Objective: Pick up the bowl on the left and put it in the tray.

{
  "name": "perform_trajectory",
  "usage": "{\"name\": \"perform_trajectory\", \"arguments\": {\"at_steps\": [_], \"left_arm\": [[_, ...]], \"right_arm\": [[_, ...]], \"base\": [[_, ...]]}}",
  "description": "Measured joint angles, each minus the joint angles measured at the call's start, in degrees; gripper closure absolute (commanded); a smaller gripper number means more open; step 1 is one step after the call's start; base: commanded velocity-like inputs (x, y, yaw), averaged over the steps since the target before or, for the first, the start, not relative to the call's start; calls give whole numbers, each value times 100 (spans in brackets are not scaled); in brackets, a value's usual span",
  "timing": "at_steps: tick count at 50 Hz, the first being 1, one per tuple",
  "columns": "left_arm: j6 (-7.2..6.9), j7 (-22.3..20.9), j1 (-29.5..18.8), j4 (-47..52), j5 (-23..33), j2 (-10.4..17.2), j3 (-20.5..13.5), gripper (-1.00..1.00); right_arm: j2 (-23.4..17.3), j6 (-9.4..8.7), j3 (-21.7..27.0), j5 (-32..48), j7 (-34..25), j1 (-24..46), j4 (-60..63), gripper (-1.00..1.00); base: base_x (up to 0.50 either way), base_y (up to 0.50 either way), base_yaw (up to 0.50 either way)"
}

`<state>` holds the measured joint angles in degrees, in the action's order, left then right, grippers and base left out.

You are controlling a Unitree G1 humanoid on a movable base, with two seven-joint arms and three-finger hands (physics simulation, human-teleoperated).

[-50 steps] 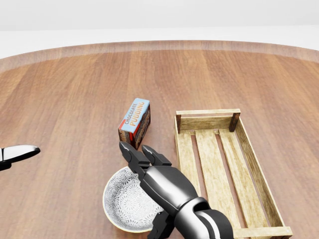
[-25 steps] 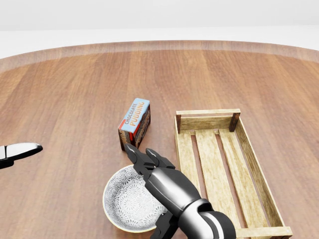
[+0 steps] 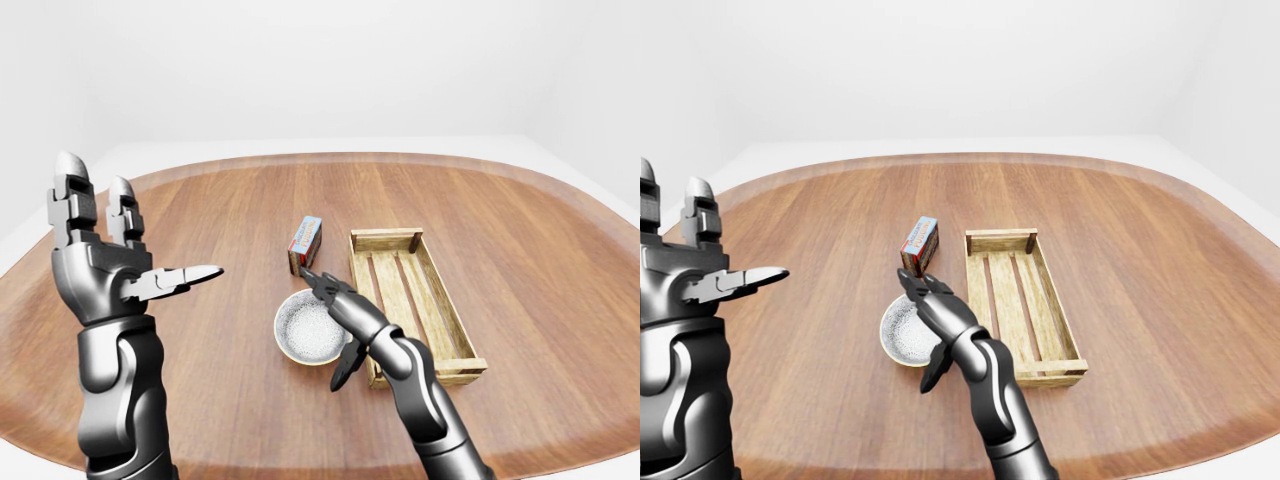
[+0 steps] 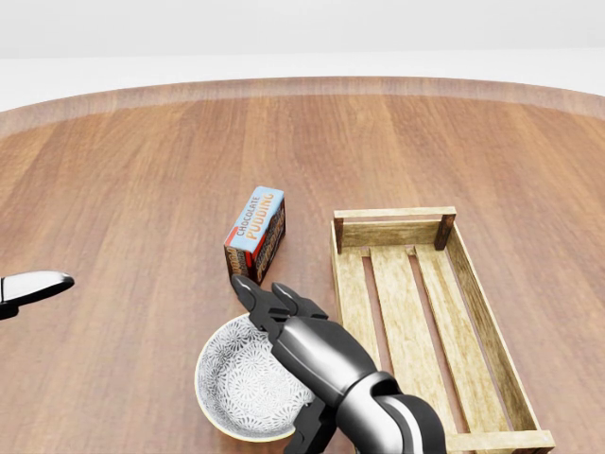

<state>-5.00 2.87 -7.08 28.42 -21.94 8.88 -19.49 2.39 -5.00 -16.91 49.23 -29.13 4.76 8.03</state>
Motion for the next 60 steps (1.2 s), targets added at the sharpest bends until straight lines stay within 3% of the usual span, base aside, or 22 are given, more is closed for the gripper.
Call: {"name": "perform_trajectory", "arguments": {"at_steps": [60], "left_arm": [[0, -20, 12, -144, 73, 12, -27, -100]], "right_arm": [[124, 0, 289, -531, 483, 494, -2127, -100]], "base": [[0, 0, 0]]}}
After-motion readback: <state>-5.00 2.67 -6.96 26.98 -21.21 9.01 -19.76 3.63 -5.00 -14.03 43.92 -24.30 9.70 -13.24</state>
